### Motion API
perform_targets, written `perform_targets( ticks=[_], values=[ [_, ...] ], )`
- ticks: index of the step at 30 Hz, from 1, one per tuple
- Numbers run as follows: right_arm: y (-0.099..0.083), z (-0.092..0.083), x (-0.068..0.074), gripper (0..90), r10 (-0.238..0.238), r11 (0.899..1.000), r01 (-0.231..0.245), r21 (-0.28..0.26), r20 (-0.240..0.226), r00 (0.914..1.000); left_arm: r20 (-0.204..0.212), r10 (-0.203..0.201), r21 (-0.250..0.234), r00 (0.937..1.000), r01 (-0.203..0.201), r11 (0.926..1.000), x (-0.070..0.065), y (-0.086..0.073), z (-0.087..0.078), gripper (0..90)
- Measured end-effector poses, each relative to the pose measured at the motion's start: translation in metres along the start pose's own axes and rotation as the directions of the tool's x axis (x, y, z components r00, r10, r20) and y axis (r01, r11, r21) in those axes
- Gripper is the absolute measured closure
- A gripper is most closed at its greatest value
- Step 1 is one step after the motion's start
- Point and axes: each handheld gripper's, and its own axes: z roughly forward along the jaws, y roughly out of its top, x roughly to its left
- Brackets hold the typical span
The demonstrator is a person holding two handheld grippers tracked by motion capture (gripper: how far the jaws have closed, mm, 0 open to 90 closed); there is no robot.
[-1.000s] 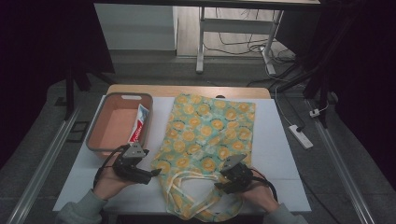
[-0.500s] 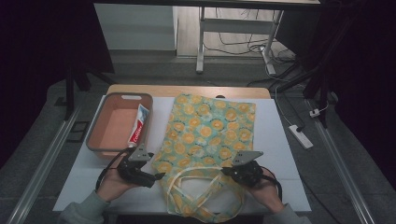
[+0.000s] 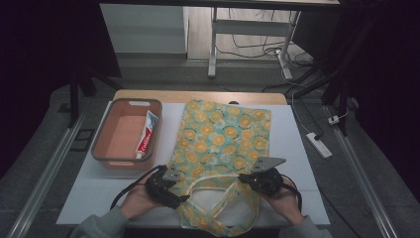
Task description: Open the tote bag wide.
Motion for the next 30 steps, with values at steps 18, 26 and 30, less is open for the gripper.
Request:
perform_targets(
  ticks=[18, 26, 30],
  values=[
    [-0.003, -0.007, -0.004, 89.4, 0.019, 1.0, -0.019, -0.01, 0.017, 0.9997, 0.071, 0.012, 0.079, 0.9974, -0.018, 0.9967, 0.001, -0.003, 0.016, 88.6],
    [-0.004, -0.006, -0.004, 89.4, 0.021, 1.0, -0.021, -0.006, 0.016, 0.9997, 0.093, 0.014, -0.022, 0.9956, -0.012, 0.9997, -0.013, 0.005, 0.006, 57.5],
    [-0.003, -0.004, -0.003, 89.4, 0.019, 1.0, -0.019, -0.005, 0.015, 0.9997, 0.041, -0.027, -0.07, 0.9988, 0.029, 0.9971, -0.009, 0.012, 0.015, 37.1]
  ],
)
